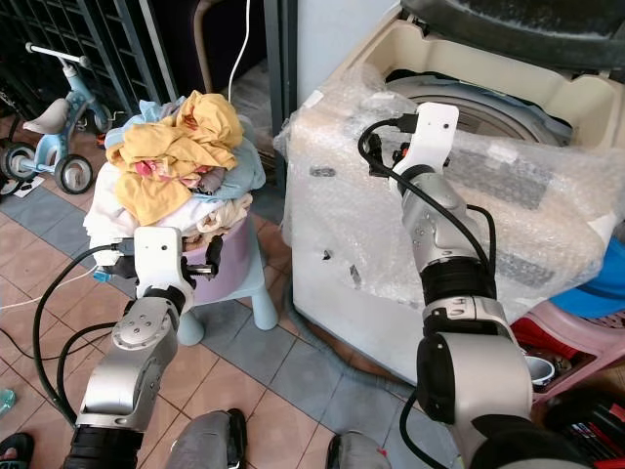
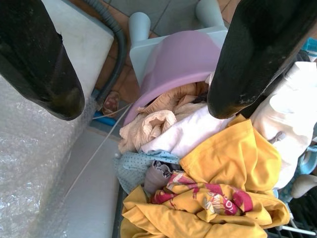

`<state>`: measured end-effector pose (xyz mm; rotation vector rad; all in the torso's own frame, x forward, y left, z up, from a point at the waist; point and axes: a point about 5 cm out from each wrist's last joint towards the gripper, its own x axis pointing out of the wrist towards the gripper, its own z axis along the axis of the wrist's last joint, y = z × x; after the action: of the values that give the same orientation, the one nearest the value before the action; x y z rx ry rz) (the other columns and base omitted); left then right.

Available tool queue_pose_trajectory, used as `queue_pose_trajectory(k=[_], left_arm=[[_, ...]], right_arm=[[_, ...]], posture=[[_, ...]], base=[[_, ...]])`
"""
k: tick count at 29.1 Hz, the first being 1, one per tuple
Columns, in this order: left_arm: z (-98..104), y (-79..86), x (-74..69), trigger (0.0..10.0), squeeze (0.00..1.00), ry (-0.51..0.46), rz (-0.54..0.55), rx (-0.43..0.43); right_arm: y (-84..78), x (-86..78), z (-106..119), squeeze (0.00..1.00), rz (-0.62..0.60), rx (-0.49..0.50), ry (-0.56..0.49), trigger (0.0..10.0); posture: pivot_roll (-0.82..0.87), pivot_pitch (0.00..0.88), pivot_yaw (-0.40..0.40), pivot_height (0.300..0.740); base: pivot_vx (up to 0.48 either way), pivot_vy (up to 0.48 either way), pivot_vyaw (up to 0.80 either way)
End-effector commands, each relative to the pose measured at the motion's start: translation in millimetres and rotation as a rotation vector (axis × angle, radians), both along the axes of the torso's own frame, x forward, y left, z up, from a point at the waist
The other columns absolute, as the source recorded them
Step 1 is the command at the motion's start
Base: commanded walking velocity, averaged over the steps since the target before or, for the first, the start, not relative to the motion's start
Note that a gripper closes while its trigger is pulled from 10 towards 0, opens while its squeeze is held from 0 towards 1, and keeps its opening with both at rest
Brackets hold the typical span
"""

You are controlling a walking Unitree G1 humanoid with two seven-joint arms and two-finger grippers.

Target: Clothes washing

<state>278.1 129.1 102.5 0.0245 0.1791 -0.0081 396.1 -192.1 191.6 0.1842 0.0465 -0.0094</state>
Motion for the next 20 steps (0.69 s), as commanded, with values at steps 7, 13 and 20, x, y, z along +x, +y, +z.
queue_pose_trajectory(k=[7,13,20], left_arm=[[0.5,-3.5,0.3,10.0,0.0,-0.008,-0.012,-0.005],[5.0,1.2,5.6,10.0,0.0,-0.021,-0.014,0.011],[16.1,7.1,11.1,10.0,0.0,-0.055,-0.001,0.012]], right_arm=[[-15.6,-3.7,2.1,1.0,-0.003,-0.02,-0.032,10.0],[12.7,-25.4,20.1,0.9,0.289,-0.276,-0.259,10.0],[23.9,-52.9,18.5,0.64,0.36,-0.346,-0.317,10.0]], posture=[[-0.02,0.077,0.013,0.74],[-0.03,0.09,0.04,0.74],[-0.04,0.109,0.06,0.74]], base=[[0.0,0.0,0.0],[0.0,0.0,0.0],[0.0,0.0,0.0]])
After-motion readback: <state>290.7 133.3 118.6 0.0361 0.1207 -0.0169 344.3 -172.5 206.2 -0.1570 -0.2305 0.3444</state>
